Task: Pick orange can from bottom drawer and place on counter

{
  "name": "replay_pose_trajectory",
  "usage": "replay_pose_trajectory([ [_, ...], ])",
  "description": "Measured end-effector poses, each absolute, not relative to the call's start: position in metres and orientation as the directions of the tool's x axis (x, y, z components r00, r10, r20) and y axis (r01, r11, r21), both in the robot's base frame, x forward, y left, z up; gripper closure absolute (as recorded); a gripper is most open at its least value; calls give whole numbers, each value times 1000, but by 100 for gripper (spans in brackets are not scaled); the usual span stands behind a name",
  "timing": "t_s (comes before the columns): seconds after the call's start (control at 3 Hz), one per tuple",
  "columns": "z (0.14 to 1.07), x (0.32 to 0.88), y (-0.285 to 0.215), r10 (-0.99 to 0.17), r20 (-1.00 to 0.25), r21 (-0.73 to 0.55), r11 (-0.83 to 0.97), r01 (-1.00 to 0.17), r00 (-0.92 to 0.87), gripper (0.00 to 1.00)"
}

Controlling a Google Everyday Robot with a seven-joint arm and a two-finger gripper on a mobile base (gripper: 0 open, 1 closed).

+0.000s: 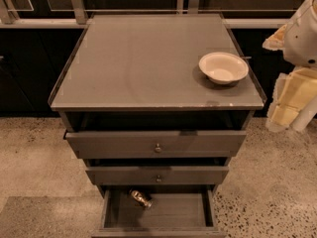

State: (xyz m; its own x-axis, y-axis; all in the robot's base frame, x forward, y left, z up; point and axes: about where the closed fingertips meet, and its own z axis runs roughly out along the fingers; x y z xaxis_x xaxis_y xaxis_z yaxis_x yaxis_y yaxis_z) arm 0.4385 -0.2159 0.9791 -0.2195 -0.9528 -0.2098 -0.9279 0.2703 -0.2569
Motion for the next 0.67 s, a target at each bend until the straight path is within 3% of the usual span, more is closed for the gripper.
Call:
replay_pose_trajectory([
  [0.67,959,431,-214,-938,-256,-254,299,-920,-234,0],
])
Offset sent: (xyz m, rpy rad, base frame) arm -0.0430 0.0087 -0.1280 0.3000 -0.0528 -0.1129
